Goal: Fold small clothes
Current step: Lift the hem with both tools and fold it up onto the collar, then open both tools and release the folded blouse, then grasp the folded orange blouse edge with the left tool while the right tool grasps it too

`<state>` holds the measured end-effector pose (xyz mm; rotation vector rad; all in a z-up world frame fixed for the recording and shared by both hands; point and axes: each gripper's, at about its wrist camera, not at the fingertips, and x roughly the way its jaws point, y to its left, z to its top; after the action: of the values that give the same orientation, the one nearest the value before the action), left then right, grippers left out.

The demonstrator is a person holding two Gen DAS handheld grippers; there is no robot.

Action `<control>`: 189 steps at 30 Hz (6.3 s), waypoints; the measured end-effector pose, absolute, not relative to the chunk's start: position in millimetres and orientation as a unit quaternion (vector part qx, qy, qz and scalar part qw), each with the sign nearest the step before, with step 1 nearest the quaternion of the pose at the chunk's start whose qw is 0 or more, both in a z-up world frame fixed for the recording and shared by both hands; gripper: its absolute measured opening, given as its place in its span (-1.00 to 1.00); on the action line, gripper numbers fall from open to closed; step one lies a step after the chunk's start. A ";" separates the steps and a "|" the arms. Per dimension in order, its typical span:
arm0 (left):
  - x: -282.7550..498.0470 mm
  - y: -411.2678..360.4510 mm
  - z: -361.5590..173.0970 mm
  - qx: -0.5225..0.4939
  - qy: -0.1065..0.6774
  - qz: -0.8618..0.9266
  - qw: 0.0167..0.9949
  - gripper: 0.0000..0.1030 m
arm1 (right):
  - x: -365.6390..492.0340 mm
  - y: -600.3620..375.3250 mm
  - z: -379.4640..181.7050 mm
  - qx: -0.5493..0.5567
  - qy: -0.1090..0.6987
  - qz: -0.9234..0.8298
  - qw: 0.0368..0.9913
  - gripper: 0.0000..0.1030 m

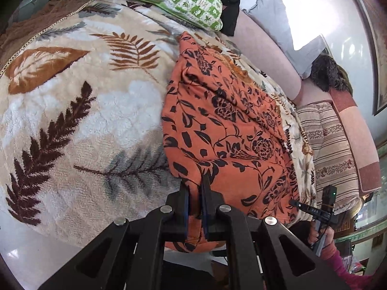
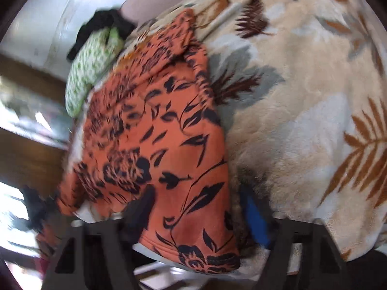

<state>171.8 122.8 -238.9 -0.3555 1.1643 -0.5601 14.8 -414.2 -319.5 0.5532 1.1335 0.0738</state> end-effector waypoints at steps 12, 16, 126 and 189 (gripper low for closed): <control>291.4 91.2 -168.9 -0.151 0.513 -0.294 0.792 -0.85 | 118.6 -461.4 -222.2 0.341 0.424 0.100 0.833 -0.86; 391.8 55.8 -153.3 -0.150 0.501 -0.284 0.803 -0.84 | 218.7 -498.3 -207.9 0.380 0.369 0.055 0.846 -0.86; 321.6 -82.7 -188.4 0.036 0.348 -0.018 0.936 0.13 | 251.2 -402.6 -276.5 0.169 0.412 -0.043 0.894 0.02; 332.0 -2.6 -268.3 -0.352 0.414 -0.077 0.836 -0.68 | 214.1 -445.5 -288.1 0.397 0.292 -0.030 0.869 -0.54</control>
<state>332.0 -2.6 -268.3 -0.7455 0.8775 -0.1633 214.1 -445.5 -288.1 0.8307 0.6118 -0.0630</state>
